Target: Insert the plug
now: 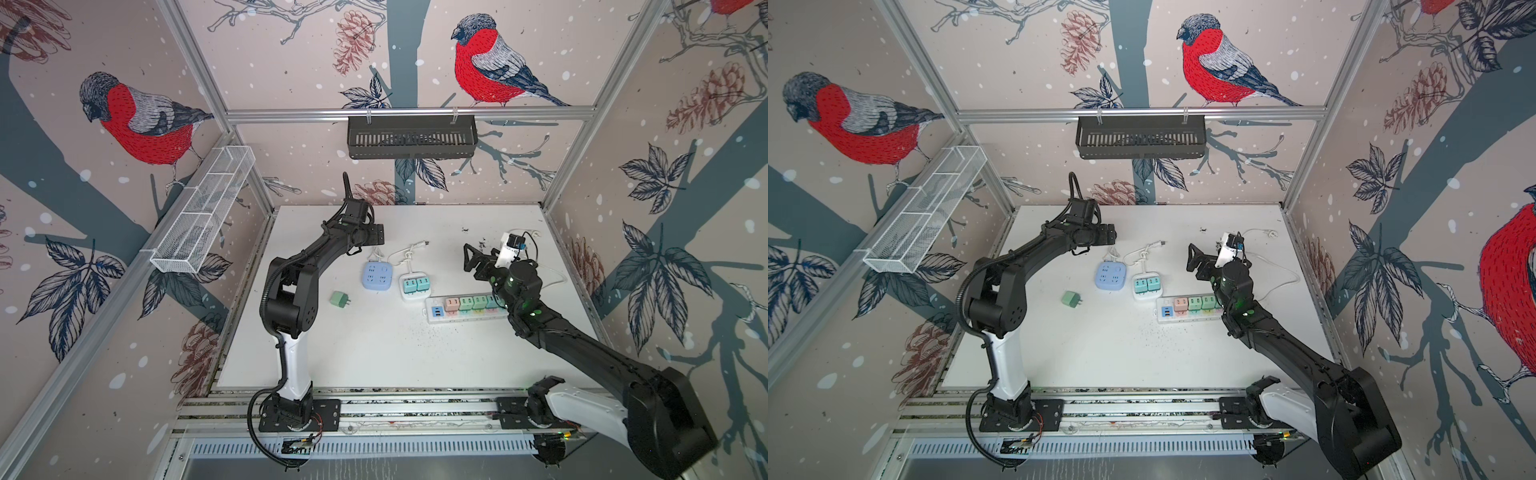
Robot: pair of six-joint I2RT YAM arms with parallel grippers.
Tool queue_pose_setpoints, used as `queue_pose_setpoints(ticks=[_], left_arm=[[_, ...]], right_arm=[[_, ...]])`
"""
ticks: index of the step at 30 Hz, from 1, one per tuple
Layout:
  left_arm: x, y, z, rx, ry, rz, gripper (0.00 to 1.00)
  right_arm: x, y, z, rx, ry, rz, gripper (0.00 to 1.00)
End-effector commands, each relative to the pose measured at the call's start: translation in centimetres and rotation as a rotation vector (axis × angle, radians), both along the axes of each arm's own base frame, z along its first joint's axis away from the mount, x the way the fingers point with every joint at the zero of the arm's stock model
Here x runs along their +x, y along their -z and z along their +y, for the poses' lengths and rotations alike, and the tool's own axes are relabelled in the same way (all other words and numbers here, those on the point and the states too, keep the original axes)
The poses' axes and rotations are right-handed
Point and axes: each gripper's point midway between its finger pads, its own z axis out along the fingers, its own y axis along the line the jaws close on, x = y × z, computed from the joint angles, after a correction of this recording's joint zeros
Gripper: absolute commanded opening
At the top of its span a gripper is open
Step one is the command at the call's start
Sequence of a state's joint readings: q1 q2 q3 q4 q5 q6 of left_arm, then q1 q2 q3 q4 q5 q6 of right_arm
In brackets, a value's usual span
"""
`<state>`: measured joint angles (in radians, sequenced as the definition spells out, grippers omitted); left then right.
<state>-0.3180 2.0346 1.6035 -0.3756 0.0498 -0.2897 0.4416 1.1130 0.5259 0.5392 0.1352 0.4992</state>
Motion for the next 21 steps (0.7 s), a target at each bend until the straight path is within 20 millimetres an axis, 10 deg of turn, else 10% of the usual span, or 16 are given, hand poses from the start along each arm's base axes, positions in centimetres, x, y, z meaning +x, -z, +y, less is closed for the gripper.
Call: queue_pose_setpoints(ticks=[1,21], left_arm=[[-2.3,3.4,-0.7,0.09,0.055,0.144,0.86],[-8.9,8.3,-4.3,0.15,0.087,0.333,0.84]], right_arm=[[0.2,-0.3,0.4,0.026,-0.019,-0.001,1.0],[0.5,0.2,0.4,0.055,-0.041,0.027,1.0]])
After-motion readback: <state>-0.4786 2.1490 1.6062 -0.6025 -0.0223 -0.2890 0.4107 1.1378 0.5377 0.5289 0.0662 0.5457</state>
